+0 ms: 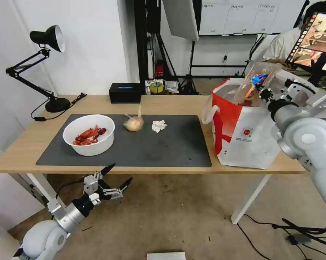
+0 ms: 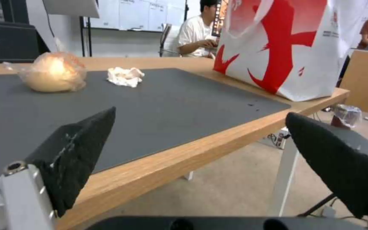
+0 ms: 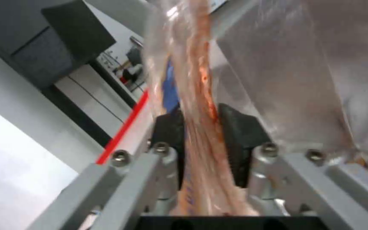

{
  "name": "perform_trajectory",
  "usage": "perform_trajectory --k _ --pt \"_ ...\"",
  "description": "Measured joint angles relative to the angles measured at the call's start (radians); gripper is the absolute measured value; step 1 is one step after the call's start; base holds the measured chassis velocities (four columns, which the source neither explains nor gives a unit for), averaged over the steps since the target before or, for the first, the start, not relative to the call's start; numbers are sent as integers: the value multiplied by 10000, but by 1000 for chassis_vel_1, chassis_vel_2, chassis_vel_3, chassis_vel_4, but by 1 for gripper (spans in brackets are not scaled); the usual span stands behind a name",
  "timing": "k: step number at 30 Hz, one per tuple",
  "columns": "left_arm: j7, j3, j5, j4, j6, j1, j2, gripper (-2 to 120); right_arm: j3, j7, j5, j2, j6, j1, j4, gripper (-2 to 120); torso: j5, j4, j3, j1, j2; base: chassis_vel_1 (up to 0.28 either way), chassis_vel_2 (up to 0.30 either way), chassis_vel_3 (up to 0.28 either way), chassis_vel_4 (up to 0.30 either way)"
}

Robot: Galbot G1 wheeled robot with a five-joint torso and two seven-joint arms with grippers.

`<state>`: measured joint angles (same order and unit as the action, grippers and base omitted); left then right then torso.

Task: Pick up the trash from the table and place it into the takeout bag.

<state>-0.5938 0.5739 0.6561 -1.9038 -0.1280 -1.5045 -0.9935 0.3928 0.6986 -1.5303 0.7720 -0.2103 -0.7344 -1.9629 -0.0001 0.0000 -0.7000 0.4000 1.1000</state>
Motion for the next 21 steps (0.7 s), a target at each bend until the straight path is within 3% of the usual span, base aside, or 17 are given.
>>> perform_trajectory --k 6,13,14,18,21 --pt "40 -19 6 7 2 47 133 100 42 66 -196 27 -11 16 -6 43 1 0 0 0 0 0 0 0 0" --pt "259 -163 19 39 38 230 206 100 -47 -167 -329 19 -26 375 186 74 1 -1 0 0 0 0 0 0 0" --pt "259 -163 19 39 38 230 206 100 -47 -167 -329 19 -26 375 186 74 1 -1 0 0 0 0 0 0 0" --pt "270 -120 42 76 43 244 204 100 -89 -851 -226 -23 20 458 78 88 1 0 0 0 -1 0 0 0 0" --pt "290 62 51 85 43 215 182 100 -322 -2047 467 -264 45 449 -347 99 0 0 0 0 0 0 0 0 0"
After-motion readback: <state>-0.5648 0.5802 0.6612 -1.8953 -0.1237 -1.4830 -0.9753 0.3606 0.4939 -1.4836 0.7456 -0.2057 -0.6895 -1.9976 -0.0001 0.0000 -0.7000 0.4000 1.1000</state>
